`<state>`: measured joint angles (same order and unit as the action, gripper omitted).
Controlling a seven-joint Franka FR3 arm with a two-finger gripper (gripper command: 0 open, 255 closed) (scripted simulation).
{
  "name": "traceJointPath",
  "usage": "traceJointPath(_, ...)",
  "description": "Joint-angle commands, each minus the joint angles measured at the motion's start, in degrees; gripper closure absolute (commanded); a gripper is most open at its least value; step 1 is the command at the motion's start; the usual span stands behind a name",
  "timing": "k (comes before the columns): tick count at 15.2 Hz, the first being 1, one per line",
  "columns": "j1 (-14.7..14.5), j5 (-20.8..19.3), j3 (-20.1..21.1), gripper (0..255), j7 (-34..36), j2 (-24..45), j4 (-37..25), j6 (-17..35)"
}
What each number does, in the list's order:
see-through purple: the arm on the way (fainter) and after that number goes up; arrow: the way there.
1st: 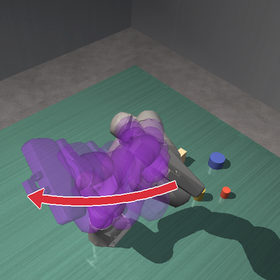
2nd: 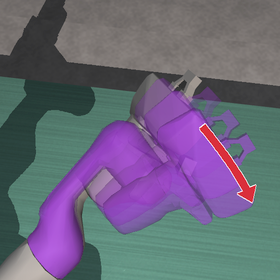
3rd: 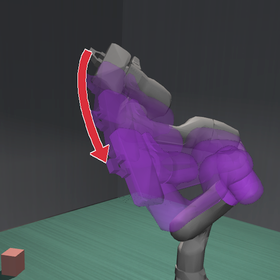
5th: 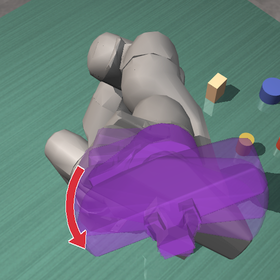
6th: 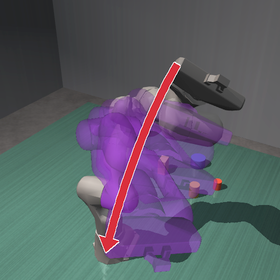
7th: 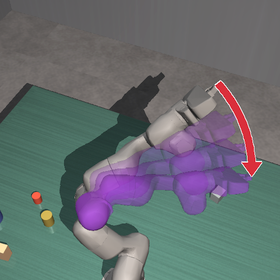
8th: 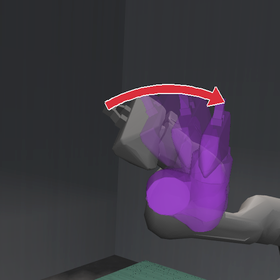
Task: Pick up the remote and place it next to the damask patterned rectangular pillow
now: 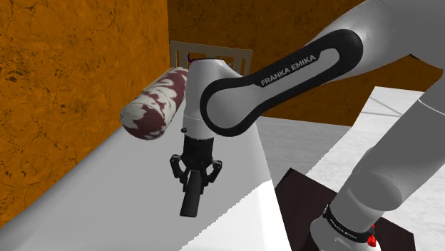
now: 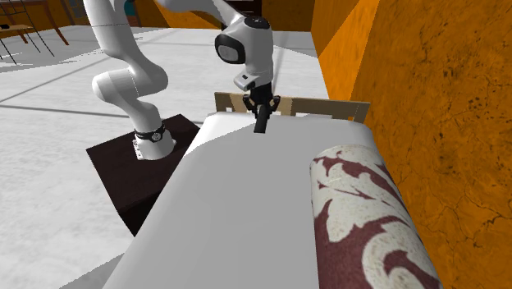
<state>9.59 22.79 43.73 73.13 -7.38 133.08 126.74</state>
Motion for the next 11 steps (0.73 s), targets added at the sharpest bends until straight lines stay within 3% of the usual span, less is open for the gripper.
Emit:
traceJointPath(1, -0.09, 0.5, -0.27, 255, -0.07, -1.16, -0.59, -1.6)
traceJointPath(11, -0.15, 1.53, -2.15, 255, 0.06, -5.57, -5.13, -10.08)
